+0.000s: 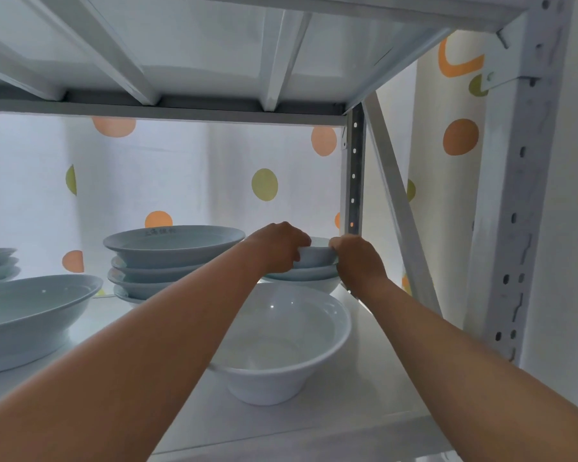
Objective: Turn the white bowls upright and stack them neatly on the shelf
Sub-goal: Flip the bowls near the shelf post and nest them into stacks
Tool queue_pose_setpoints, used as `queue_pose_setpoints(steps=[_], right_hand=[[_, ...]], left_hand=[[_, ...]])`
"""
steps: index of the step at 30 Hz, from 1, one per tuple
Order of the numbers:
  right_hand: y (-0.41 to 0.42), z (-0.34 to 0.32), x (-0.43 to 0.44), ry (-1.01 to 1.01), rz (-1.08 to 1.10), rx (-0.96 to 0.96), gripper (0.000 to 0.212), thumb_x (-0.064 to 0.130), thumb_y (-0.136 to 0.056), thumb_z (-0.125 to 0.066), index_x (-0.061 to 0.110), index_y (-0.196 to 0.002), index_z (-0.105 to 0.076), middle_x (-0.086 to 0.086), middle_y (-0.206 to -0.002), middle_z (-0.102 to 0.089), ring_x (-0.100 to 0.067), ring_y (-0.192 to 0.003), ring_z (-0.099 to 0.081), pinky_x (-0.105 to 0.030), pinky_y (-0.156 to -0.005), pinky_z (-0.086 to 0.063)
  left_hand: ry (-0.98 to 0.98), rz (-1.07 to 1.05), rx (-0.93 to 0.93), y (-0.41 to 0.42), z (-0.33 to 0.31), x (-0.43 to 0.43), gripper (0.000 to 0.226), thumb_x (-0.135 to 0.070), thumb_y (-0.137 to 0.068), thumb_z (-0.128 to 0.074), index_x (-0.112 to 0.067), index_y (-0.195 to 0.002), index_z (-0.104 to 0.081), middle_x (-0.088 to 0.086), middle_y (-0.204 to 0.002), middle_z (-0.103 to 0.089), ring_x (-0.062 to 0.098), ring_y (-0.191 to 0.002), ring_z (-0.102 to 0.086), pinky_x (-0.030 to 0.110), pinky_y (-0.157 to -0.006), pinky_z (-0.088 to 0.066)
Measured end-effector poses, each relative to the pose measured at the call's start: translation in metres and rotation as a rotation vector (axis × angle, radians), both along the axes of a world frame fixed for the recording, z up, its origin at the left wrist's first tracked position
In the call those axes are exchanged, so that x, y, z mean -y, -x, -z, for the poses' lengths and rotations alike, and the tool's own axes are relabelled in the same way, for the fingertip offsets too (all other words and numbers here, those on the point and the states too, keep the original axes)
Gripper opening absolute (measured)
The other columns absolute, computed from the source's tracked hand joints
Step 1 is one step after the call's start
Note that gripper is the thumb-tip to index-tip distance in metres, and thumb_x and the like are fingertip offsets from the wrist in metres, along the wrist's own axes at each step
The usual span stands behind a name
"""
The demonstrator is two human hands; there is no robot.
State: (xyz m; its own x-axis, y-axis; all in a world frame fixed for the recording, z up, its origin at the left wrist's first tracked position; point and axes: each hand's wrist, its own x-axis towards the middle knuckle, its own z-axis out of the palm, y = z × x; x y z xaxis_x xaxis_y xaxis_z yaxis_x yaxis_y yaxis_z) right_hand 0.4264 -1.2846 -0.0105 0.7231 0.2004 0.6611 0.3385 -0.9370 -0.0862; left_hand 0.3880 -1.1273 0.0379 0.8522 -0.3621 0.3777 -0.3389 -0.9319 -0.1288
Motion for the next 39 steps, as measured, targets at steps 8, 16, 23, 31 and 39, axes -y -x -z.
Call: queue_pose_setpoints(steps=[8,16,23,31,39], right_hand=[[0.007,0.002,0.003,0.019,-0.003,-0.062,0.018,0.003,-0.086,-0.059,0.005,-0.103,-0.063,-0.014,-0.102,-0.065,-0.029,-0.092,-0.063,-0.037,-0.087,-0.054],[0.048,0.004,-0.011,-0.03,-0.091,-0.019,0.043,-0.004,-0.08,-0.056,0.013,-0.12,-0.06,-0.014,-0.111,-0.063,-0.031,-0.104,-0.058,-0.042,-0.092,-0.051],[0.111,-0.014,-0.04,-0.379,0.022,-0.12,0.037,0.013,-0.087,-0.049,0.009,-0.123,-0.057,-0.017,-0.121,-0.06,-0.033,-0.109,-0.056,-0.036,-0.092,-0.047],[0.156,0.0,-0.06,-0.787,0.188,-0.558,0.029,0.007,-0.086,-0.051,0.001,-0.114,-0.054,-0.02,-0.107,-0.059,-0.039,-0.089,-0.063,-0.046,-0.066,-0.06],[0.189,0.016,-0.071,-1.242,-0.009,-0.687,0.028,-0.009,-0.085,-0.038,-0.003,-0.109,-0.051,-0.025,-0.106,-0.058,-0.044,-0.081,-0.061,-0.051,-0.048,-0.057]], left_hand=[[-0.039,-0.034,-0.126,-0.001,0.0,0.004,0.025,-0.024,-0.097,-0.044,-0.013,-0.115,-0.059,0.011,-0.115,-0.061,0.026,-0.106,-0.057,0.031,-0.076,-0.039],[0.054,-0.017,-0.152,0.04,0.002,-0.021,0.048,-0.044,-0.098,-0.04,-0.025,-0.142,-0.042,0.001,-0.146,-0.046,0.022,-0.133,-0.042,0.032,-0.109,-0.029],[0.278,0.051,-0.172,0.106,0.002,-0.067,0.043,-0.049,-0.097,-0.038,-0.025,-0.128,-0.056,0.003,-0.13,-0.058,0.022,-0.116,-0.053,0.029,-0.097,-0.04],[0.289,0.184,-0.307,0.167,0.035,-0.111,0.041,-0.06,-0.085,-0.053,-0.032,-0.112,-0.065,-0.006,-0.12,-0.065,0.012,-0.107,-0.057,0.029,-0.098,-0.043],[0.512,0.22,-0.223,0.182,0.072,-0.138,0.034,-0.053,-0.089,-0.053,-0.024,-0.096,-0.069,-0.009,-0.102,-0.065,0.011,-0.099,-0.054,0.029,-0.092,-0.043]])
